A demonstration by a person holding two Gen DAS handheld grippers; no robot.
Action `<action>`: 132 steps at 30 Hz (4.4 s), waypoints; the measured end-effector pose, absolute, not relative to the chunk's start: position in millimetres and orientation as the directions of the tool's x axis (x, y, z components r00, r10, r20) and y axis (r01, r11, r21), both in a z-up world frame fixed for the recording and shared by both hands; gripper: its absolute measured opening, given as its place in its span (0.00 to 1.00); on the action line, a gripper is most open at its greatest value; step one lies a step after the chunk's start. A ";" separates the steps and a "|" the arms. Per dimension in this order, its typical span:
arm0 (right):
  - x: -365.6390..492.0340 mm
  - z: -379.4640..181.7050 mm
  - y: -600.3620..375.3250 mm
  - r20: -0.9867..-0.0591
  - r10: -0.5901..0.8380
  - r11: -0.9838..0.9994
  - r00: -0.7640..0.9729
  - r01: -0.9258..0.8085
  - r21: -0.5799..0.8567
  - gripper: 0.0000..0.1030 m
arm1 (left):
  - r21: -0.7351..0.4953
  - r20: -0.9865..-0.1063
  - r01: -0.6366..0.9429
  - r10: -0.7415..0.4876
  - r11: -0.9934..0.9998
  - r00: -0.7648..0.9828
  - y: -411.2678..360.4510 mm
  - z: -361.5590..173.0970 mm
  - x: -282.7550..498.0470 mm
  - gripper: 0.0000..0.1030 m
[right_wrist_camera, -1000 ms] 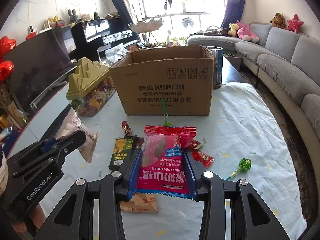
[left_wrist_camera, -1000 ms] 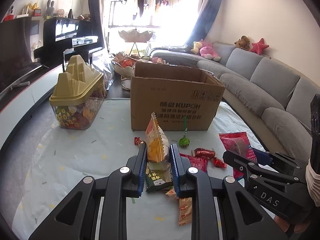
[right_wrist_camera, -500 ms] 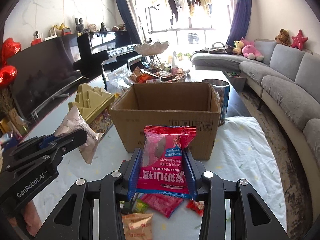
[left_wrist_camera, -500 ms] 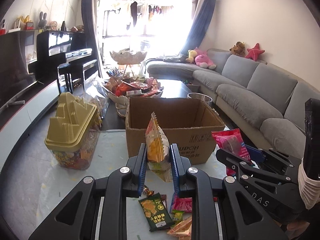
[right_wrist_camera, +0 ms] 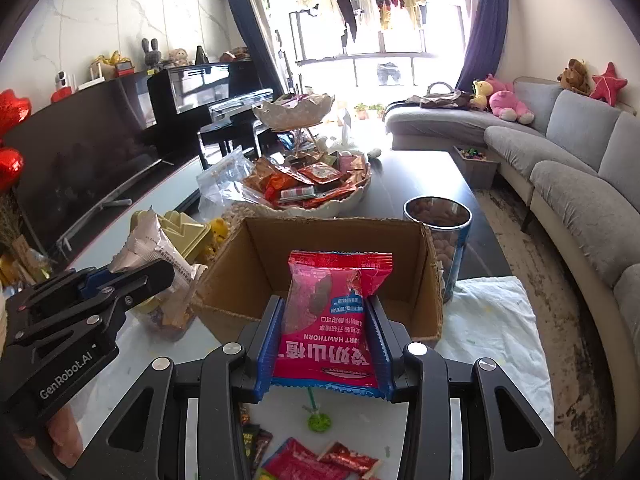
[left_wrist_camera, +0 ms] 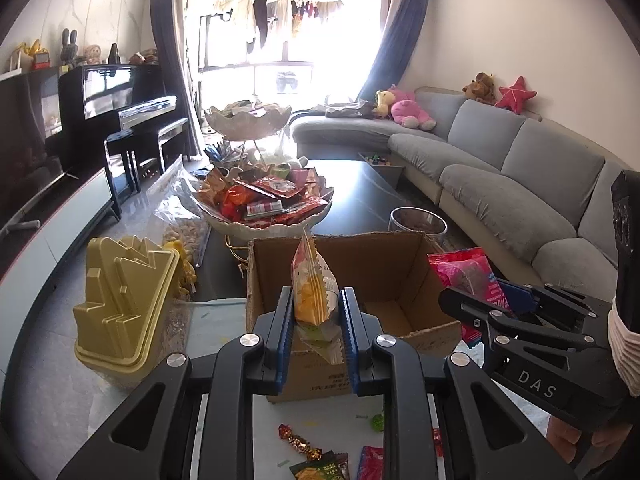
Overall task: Organize snacks
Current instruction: 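Carry both bags over the cardboard box and open both tools to drop them, then withdraw both open tools from the box back toward the snack pile, then grasp the orange Fortune Biscuits bag with left tool while right grasps green lollipop, then carry biscuits bag and lollipop into the cardboard box and open both tools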
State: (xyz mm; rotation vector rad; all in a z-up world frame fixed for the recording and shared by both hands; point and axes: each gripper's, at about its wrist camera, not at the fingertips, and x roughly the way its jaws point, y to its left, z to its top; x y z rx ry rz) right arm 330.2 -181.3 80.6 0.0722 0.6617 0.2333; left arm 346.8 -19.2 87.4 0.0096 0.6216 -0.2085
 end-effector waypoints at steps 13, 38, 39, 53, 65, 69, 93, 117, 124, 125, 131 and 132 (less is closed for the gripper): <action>396.4 68.6 -186.5 -0.646 0.194 0.981 0.739 -0.155 0.117 0.51 | 0.037 -0.640 0.153 -0.094 0.987 0.763 -33.0 62.4 403.6 0.58; 272.7 71.9 -221.6 -0.590 0.082 0.997 0.803 -0.074 0.038 0.76 | 0.014 -0.594 0.207 -0.158 0.978 0.788 -39.5 78.1 269.4 0.81; 266.3 72.3 -222.1 -0.586 0.082 0.997 0.806 -0.075 0.035 0.76 | 0.014 -0.593 0.209 -0.160 0.978 0.789 -41.3 76.4 262.4 0.82; 193.4 48.0 -239.5 -0.594 0.114 0.993 0.796 -0.085 0.077 0.76 | 0.004 -0.604 0.226 -0.177 0.974 0.777 -60.6 55.4 191.7 0.85; 157.6 14.6 -255.4 -0.601 0.065 0.997 0.797 -0.025 0.075 0.76 | -0.046 -0.709 0.152 -0.140 0.987 0.692 -67.2 -6.4 161.3 0.85; 153.7 -5.2 -259.4 -0.629 0.059 0.997 0.775 -0.017 0.072 0.76 | -0.039 -0.736 0.138 -0.121 0.990 0.667 -71.7 -26.5 160.3 0.85; 186.8 -83.2 -286.8 -0.741 -0.005 0.991 0.671 0.103 0.086 0.75 | -0.063 -0.813 0.081 -0.098 0.995 0.574 -85.1 -89.9 191.7 0.64; 220.2 -103.7 -286.5 -0.784 -0.032 0.990 0.620 0.126 0.059 0.32 | -0.076 -0.818 0.104 -0.122 0.992 0.563 -86.2 -93.0 198.5 0.42; 207.3 -90.9 -276.1 -0.777 0.007 0.994 0.630 0.079 0.072 0.25 | -0.083 -0.802 0.117 -0.136 0.990 0.581 -84.0 -85.3 192.8 0.41; 204.5 -89.1 -273.9 -0.775 0.006 0.995 0.632 0.072 0.066 0.25 | -0.088 -0.798 0.120 -0.142 0.989 0.585 -83.7 -83.3 191.4 0.41; 190.9 -78.4 -265.7 -0.763 0.043 0.996 0.645 0.035 0.086 0.25 | -0.099 -0.772 0.139 -0.164 0.985 0.614 -82.1 -69.1 182.5 0.41; 187.8 -75.2 -263.3 -0.759 0.048 0.996 0.649 0.027 0.086 0.25 | -0.100 -0.767 0.141 -0.167 0.985 0.620 -81.7 -66.2 181.0 0.41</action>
